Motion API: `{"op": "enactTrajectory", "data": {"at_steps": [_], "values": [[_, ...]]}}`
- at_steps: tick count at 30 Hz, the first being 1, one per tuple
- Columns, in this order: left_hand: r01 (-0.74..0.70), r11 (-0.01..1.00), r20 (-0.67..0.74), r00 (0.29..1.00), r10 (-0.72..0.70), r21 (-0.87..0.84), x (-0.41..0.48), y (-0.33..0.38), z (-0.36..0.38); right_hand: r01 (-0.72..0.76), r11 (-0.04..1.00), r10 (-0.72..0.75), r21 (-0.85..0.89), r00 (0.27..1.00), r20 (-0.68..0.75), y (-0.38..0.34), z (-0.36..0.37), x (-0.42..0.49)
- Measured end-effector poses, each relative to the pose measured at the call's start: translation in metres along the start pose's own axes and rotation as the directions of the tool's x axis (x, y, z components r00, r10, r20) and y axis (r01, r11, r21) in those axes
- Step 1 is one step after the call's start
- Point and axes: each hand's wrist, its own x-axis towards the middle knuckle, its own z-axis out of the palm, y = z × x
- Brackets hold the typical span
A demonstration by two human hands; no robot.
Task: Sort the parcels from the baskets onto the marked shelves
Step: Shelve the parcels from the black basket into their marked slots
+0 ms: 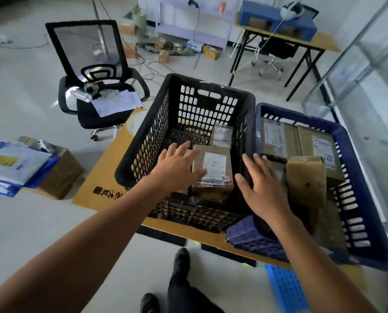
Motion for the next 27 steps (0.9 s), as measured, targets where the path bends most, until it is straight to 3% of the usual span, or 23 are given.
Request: {"op": "enactTrajectory", "data": {"at_steps": [5,9,12,18,22,27], "values": [[0.018,1.0,0.228,0.974,-0.02,0.012,0.062,0.002,0.032,0.013,1.0,-0.013,0.004,0.999,0.039,0.009,0.007,0.048],[-0.005,1.0,0.303,0.953,-0.003,0.027,0.098,-0.006,0.05,0.013,1.0,-0.011,-0.022,0.998,0.06,0.013,0.015,0.078],[-0.026,0.999,0.314,0.949,0.031,-0.021,0.115,-0.018,0.061,0.011,0.999,-0.009,-0.032,0.998,0.056,0.015,0.015,0.088],[-0.025,0.997,0.241,0.97,0.041,-0.071,0.136,-0.049,0.06,0.019,0.976,0.002,-0.218,0.995,0.095,0.006,0.016,0.088],[0.059,0.99,0.251,0.968,-0.025,-0.129,0.146,-0.063,0.051,0.025,0.938,0.019,-0.345,0.992,0.126,-0.012,0.022,0.098],[0.047,0.99,0.308,0.951,-0.004,-0.133,0.148,-0.059,0.051,-0.094,0.866,0.233,-0.49,0.945,0.23,-0.028,0.041,0.128]]}}
